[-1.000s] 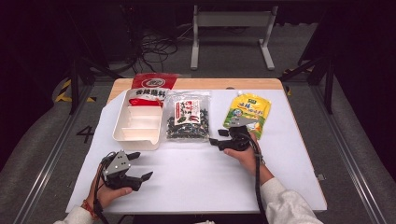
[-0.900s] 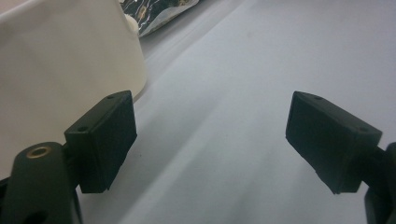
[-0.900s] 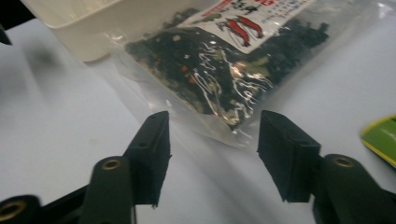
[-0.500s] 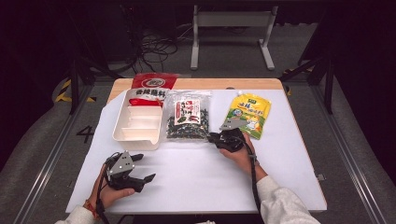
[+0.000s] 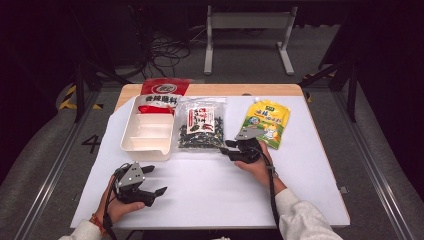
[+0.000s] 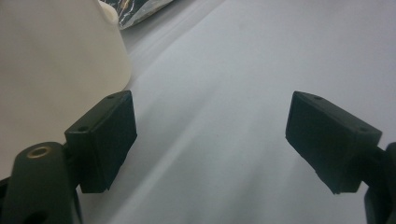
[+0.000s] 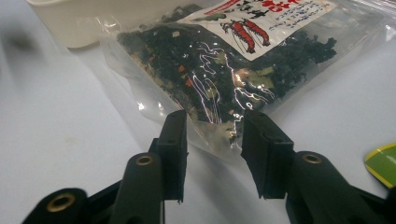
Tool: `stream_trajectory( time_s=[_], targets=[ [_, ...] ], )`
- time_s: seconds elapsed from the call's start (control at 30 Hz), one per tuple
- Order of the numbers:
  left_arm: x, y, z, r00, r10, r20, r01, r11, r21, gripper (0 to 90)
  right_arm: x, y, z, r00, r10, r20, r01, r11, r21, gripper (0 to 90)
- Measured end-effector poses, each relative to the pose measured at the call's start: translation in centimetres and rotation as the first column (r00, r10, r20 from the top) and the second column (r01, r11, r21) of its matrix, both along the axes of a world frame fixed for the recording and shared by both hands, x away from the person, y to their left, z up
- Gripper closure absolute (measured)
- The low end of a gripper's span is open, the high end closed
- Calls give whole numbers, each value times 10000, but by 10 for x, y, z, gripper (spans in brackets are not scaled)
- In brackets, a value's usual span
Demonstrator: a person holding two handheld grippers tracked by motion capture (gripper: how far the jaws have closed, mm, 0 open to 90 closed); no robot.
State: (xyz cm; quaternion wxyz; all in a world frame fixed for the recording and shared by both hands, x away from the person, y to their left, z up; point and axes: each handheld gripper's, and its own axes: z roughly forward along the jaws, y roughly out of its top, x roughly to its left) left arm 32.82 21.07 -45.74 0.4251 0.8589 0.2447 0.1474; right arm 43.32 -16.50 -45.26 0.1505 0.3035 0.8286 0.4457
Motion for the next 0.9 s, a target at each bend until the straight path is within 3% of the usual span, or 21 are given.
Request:
stream_trajectory(
  time_s=[0.17, 0.3, 0.33, 0.6, 0.8, 0.9],
  targets=[
    [1, -1, 0, 10000, 0, -44, 0, 10000, 10, 173, -1, 5, 0, 9986, 430, 303, -431, 9991, 10, 662],
    [1, -1, -1, 9999, 28, -117, -28, 10000, -2, 177, -1, 5, 0, 9955, 898, 306, -900, 9959, 54, 887],
    [1, -1, -1, 9999, 36, -128, -36, 10000, -3, 179, -1, 5, -1, 9949, 975, 247, -977, 9952, 73, 900],
    [1, -1, 0, 9996, 139, -230, -143, 9997, -172, 184, -6, -1, 1, 9896, 1436, -106, -1436, 9896, -1, 900],
    [0, -1, 1, 9996, 184, -221, -188, 9996, -194, 187, -26, -19, 4, 9864, 1591, -421, -1599, 9870, -173, 900],
    [-1, -4, 2, 9992, 136, -384, -152, 9990, -409, 187, -48, -38, 12, 9837, 1710, -562, -1727, 9847, -254, 900]
  ],
)
